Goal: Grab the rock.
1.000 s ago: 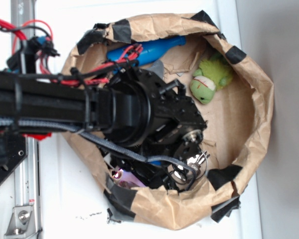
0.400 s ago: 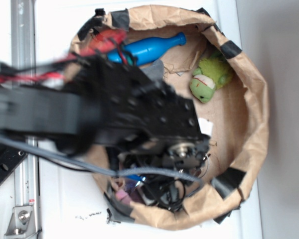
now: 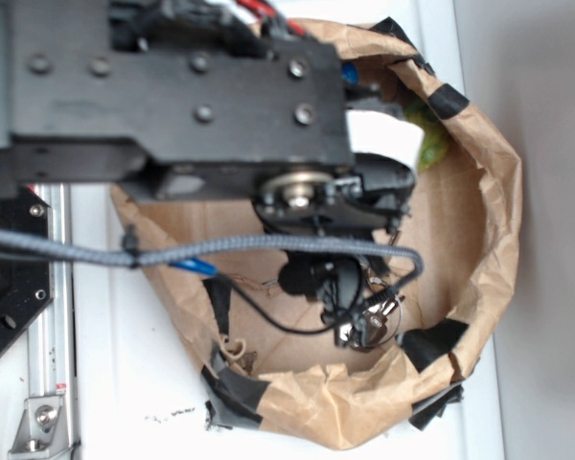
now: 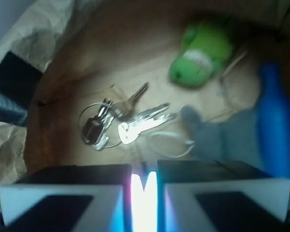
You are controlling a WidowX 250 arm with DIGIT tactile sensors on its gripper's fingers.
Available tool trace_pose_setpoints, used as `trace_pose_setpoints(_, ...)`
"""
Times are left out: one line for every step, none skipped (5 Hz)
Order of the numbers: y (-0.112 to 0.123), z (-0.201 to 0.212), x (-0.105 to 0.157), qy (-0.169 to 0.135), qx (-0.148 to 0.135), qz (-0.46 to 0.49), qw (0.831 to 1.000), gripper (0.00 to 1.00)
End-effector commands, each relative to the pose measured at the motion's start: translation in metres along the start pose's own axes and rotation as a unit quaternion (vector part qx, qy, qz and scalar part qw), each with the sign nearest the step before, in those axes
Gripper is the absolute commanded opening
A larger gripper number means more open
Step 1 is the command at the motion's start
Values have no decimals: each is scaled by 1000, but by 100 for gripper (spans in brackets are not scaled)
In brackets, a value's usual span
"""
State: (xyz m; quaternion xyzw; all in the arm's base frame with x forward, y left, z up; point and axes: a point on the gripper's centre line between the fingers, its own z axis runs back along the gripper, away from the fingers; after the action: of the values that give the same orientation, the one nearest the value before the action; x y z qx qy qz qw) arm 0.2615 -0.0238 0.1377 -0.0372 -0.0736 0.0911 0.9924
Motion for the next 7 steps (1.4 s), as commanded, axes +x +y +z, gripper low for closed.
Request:
trace_pose_setpoints(10, 5, -8, 13, -2, 52, 999, 100)
trace_pose_setpoints(-6, -33, -23, 108, -9, 104, 989, 100)
trace_pose_setpoints(-27, -62, -47, 205, 17, 132, 970, 100)
trace_pose_setpoints(-46, -72, -67, 242, 18, 120, 963, 100)
trace_pose_setpoints(-62, -73, -88, 264, 12, 103, 959, 100)
trace_pose_setpoints(-73, -82, -101, 290, 17, 100, 952, 100)
trace_pose_setpoints(-78, -84, -104, 314, 3, 113, 943, 100)
